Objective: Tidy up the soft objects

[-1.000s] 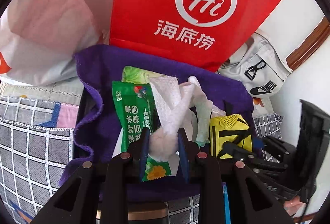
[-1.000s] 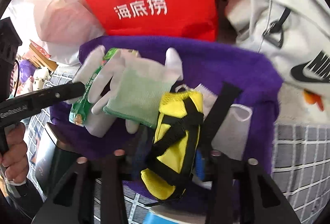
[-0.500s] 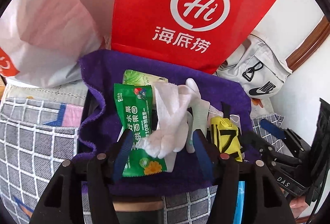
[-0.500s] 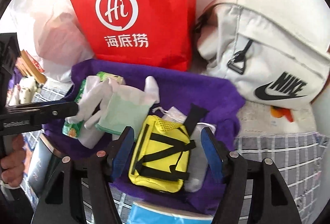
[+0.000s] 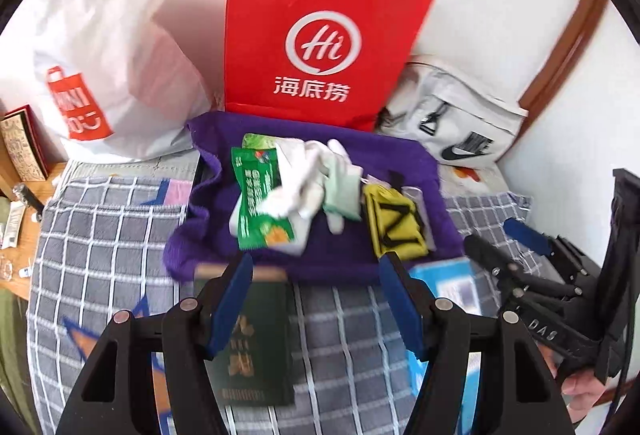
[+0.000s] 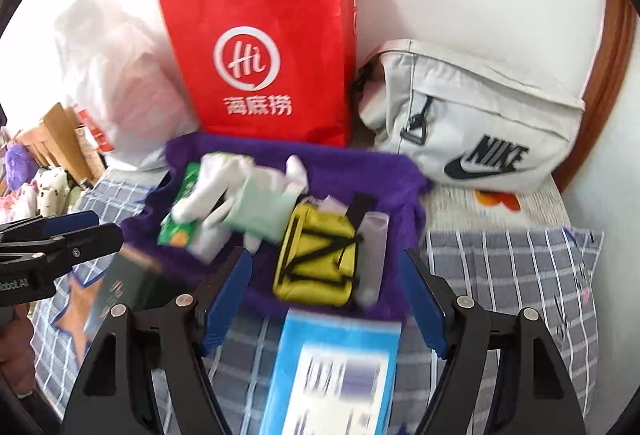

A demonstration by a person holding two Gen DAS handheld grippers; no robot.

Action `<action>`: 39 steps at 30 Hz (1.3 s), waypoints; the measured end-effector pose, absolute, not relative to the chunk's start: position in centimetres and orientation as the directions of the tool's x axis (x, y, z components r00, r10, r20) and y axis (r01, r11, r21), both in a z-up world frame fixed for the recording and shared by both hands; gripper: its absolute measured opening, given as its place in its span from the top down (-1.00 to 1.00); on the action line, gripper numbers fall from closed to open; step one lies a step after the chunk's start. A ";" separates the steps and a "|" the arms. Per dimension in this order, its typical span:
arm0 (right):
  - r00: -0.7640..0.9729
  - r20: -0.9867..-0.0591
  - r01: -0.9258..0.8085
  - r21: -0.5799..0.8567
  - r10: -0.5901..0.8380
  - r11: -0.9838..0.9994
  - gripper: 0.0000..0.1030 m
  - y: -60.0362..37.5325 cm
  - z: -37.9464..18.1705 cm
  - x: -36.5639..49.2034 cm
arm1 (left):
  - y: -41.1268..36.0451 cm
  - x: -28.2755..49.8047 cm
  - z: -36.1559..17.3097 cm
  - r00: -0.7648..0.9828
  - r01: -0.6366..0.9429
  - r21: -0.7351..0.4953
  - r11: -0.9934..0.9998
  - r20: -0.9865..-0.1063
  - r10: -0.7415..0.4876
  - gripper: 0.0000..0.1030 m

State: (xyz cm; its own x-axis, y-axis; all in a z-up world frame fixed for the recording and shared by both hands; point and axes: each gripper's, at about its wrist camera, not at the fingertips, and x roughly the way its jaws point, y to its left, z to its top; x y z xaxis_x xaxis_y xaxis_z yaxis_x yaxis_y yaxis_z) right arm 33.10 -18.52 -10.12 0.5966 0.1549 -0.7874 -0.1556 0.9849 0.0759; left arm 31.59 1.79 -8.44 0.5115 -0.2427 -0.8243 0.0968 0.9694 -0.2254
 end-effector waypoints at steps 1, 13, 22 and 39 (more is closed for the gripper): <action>0.597 -0.785 -0.156 0.087 0.164 0.984 -0.46 -18.5 -9.7 31.8 | 1.6 30.7 -8.0 0.515 0.101 -0.222 0.970 -0.823 -0.242 -0.27; 0.649 -0.752 -0.091 0.077 0.118 0.993 -0.99 -19.2 -6.6 19.4 | 0.7 19.2 -3.7 0.592 0.110 -0.178 0.978 -0.779 -0.208 -0.87; 0.643 -0.756 -0.087 0.083 0.119 0.993 -0.99 -19.1 -5.9 11.9 | 0.5 11.7 -2.7 0.646 0.092 -0.125 0.988 -0.747 -0.154 -0.93; 0.706 -0.702 -0.043 0.089 0.093 0.995 -0.99 -21.0 -3.4 3.6 | -0.1 4.0 -0.9 0.708 0.067 -0.057 0.996 -0.700 -0.088 -0.93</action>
State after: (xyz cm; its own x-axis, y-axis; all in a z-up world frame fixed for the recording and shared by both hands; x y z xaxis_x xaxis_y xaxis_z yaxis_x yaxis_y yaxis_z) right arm 3.61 -20.98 -3.36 0.7065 0.0935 -0.7015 -0.0433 0.9951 0.0890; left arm 3.95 -0.09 -0.92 0.7085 -0.0879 -0.7003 0.0669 0.9961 -0.0573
